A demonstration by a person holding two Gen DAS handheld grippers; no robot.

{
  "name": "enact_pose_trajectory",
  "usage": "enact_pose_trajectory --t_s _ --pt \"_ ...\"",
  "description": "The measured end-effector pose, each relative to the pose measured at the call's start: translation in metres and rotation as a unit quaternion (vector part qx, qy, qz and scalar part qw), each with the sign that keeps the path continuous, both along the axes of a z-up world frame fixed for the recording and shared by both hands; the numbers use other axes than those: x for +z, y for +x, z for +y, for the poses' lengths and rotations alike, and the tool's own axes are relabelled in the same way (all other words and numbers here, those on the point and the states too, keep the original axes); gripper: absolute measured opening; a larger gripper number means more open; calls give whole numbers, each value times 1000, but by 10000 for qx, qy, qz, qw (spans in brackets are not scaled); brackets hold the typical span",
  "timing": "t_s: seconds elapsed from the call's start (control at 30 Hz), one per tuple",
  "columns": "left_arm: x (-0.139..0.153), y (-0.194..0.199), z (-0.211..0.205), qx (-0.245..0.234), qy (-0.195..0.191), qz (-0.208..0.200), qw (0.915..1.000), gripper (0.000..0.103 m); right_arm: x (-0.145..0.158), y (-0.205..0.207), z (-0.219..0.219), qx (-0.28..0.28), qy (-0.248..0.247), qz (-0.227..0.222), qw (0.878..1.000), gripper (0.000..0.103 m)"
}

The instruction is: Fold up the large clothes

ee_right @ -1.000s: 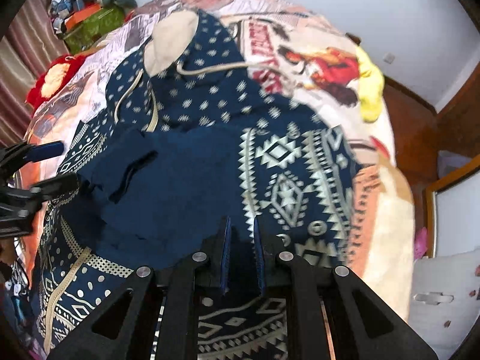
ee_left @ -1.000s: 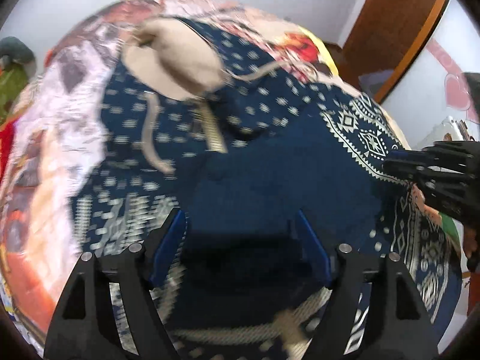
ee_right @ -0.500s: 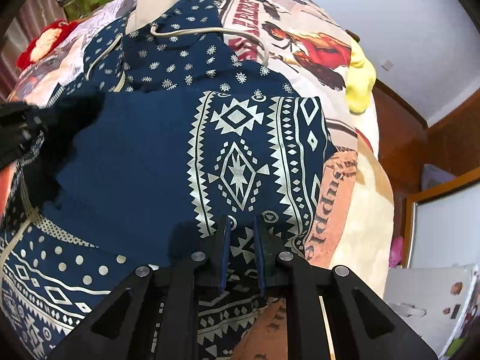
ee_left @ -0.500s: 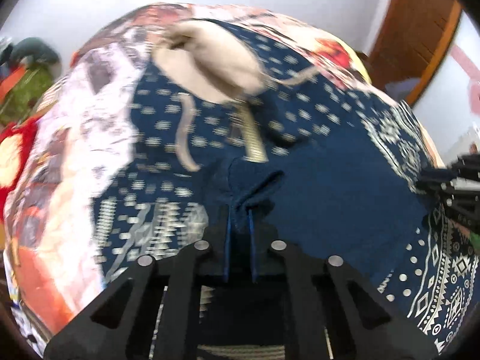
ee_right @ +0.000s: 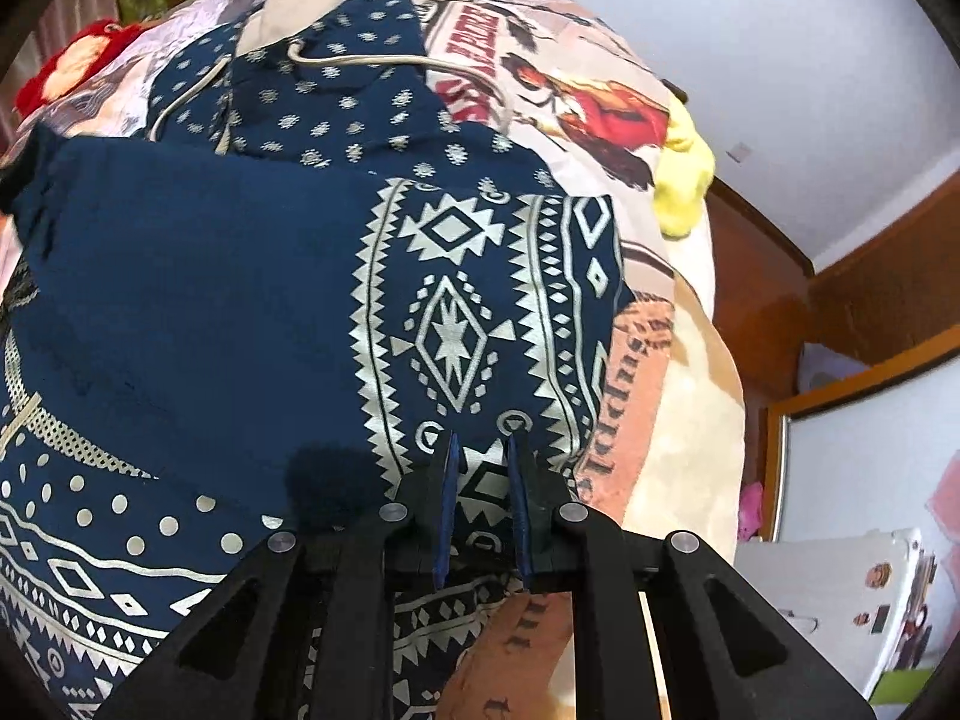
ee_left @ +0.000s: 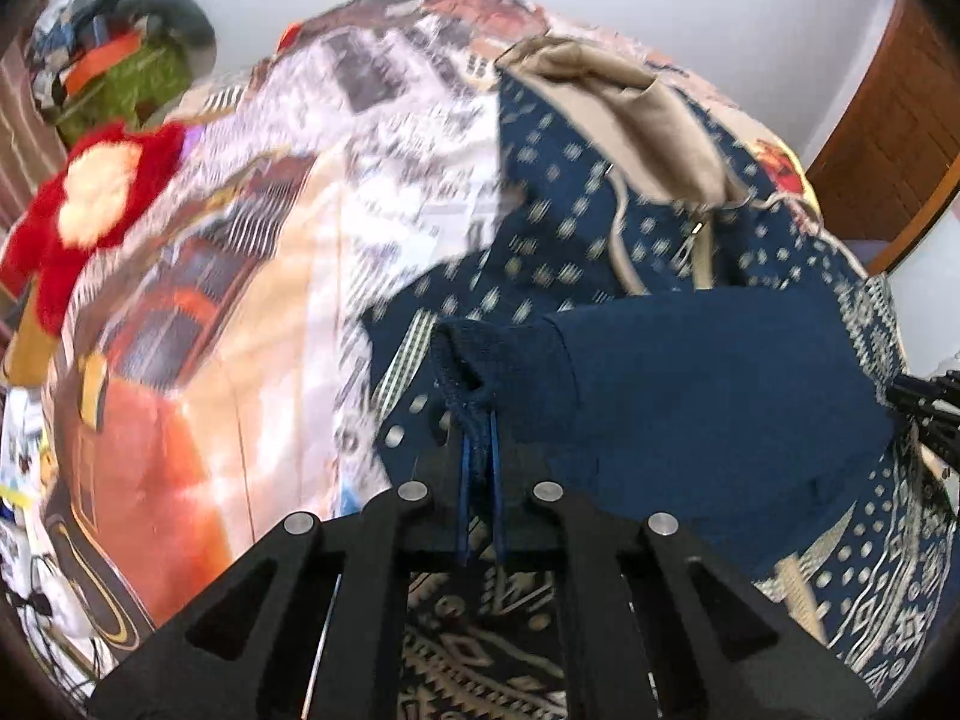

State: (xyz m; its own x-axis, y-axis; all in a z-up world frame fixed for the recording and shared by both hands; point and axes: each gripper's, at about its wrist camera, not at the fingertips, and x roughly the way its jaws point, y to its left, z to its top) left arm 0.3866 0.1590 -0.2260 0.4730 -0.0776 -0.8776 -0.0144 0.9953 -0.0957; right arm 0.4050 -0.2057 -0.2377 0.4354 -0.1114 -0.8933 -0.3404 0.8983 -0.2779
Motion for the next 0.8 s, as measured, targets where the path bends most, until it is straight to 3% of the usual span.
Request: enact_pose_trajectory --t_s 0.43,0.47,0.5,0.53,0.57,0.6,0.63,0.73,0.8 --pt "-67 -13 13 212 545 678 9960 0 -4 -3 2 -388 -209 -188 9989 13" --pt "-66 -14 14 198 561 654 9961 0 -5 -4 3 -375 -263 -219 9987 17" --pt "-62 -18 15 190 560 603 9964 0 -6 -5 5 -338 -420 -290 9981 33" --pt "-58 -20 17 180 527 559 9969 0 -8 -6 8 -340 -739 -447 9957 50" --pt "-53 -23 18 159 495 510 9973 0 -8 -8 11 -397 -1087 -658 9911 79" --pt "-47 -26 20 124 473 451 9978 0 -7 -10 11 -392 -1340 -899 9861 81" --pt "-37 -29 21 78 513 366 9980 0 -5 -10 8 -367 -1225 -872 9880 81" --pt "-12 -32 21 1 728 123 9973 1 11 -8 -7 -584 -538 -658 9947 81" --pt "9 -29 20 -39 726 -53 9973 3 27 -6 -11 -633 -256 -766 9947 81"
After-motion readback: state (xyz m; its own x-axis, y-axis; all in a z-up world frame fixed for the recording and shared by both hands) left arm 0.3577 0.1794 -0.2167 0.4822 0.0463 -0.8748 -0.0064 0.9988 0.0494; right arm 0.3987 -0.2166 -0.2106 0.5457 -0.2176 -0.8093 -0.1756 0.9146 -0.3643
